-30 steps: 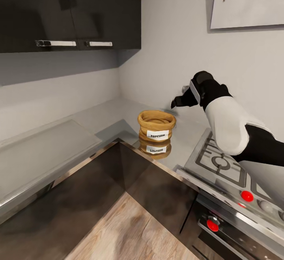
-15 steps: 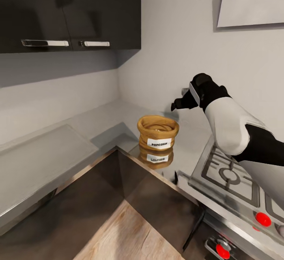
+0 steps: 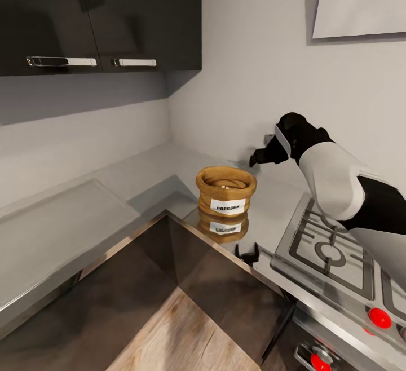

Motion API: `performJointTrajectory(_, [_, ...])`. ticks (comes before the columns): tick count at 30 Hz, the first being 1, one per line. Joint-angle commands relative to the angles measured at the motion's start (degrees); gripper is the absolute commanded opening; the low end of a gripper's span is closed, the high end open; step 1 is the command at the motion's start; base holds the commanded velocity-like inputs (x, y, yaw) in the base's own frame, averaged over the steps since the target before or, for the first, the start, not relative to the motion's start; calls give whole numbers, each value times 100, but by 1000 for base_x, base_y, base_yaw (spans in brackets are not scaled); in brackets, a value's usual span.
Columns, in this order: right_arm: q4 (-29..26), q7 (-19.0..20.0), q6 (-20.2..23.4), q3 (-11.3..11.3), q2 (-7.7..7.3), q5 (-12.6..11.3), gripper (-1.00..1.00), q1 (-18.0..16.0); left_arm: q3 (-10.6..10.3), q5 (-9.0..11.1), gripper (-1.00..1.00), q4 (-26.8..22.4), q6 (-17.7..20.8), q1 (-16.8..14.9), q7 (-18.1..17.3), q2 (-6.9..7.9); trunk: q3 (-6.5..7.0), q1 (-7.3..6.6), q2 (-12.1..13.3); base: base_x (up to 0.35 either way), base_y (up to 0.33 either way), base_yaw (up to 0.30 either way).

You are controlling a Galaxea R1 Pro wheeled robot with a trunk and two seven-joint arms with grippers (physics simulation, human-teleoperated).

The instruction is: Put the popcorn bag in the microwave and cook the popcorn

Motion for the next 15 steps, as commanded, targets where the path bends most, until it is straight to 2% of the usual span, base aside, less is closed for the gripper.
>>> performJointTrajectory(1, [3,54,19,-33,-6,110,100,-2,8,26,100,-8,-14,1,14,-3,-6,0,-4,0,0,0])
performJointTrajectory(6, [13,98,19,-14,-14,165,100,-3,8,27,100,-8,-14,0,17,0,-6,0,-4,0,0,0])
performJointTrajectory(8, [14,217,19,140,-15,169,100,-4,8,27,100,-8,-14,1,17,2,-6,0,-4,0,0,0])
performJointTrajectory(10, [19,546,19,424,-17,168,100,-6,8,27,100,-8,-14,3,17,1,-6,0,-4,0,0,0])
performJointTrajectory(12, [27,1062,19,806,-21,172,100,-4,8,27,100,-8,-14,2,17,-1,-6,0,-4,0,0,0])
performJointTrajectory(15, [31,1815,8,1511,-23,174,100,-3,8,27,100,-8,-14,3,17,-2,-6,0,-4,0,0,0])
